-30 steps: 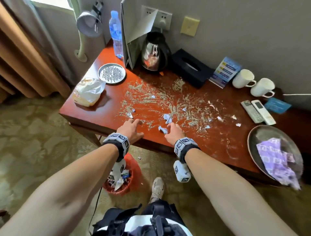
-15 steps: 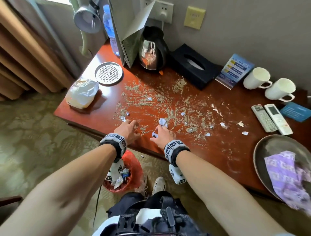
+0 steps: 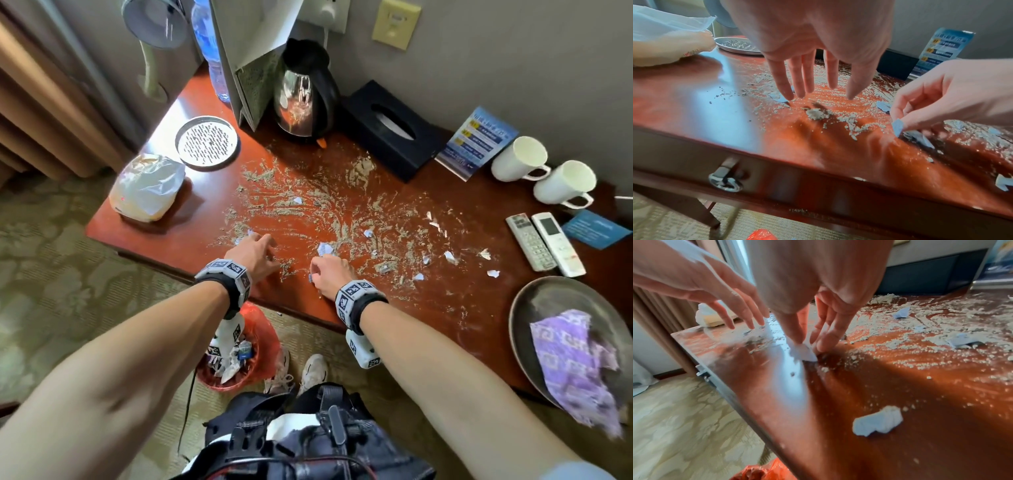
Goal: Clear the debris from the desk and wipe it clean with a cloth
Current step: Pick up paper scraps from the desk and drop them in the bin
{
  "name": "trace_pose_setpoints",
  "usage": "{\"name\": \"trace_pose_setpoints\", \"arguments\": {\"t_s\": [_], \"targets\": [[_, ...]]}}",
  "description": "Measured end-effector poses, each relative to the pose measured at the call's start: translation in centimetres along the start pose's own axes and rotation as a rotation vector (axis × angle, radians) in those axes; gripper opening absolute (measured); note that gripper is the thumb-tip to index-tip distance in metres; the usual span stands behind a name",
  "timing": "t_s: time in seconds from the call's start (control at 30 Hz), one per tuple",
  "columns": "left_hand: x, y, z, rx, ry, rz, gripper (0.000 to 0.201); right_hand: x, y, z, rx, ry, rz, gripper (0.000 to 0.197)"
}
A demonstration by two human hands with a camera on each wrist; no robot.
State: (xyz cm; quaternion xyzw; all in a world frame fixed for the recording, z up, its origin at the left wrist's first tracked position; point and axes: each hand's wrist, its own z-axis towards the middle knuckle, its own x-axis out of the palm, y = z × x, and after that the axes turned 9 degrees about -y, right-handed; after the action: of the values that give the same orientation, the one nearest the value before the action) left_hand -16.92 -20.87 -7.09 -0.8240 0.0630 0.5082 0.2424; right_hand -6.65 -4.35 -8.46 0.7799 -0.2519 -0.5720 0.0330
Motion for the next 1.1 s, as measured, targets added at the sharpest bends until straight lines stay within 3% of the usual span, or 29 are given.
{"name": "trace_pose_setpoints", "arguments": {"t_s": [0.3,0.47,0.7,0.8,1.1], "targets": [[-0.8,-0.6,2.2,0.034,0.004,0.027,0.047,-1.5,-1.3,2.2,0.180,-0.196,0.089,0.009],[-0.6,-1.1,2.7,0.057,0.025,0.058,0.048,-1.7,-2.2,2.2,0.059,-0.061,0.018,0.061],[-0.1,-0.9,2.5,0.052,0.018,0.070,0.050,-1.2,-2.3,2.0,-0.109,0.047,-0.122,0.084],[0.0,-0.8,2.2,0.059,0.013,0.082,0.049,-0.7,-2.1,1.5,-0.161,0.059,-0.202,0.078],[0.6,-0.2,1.1,0.034,0.003,0.064,0.049,0.6,-1.5,0.8,-0.239,-0.048,-0.217,0.033]]}}
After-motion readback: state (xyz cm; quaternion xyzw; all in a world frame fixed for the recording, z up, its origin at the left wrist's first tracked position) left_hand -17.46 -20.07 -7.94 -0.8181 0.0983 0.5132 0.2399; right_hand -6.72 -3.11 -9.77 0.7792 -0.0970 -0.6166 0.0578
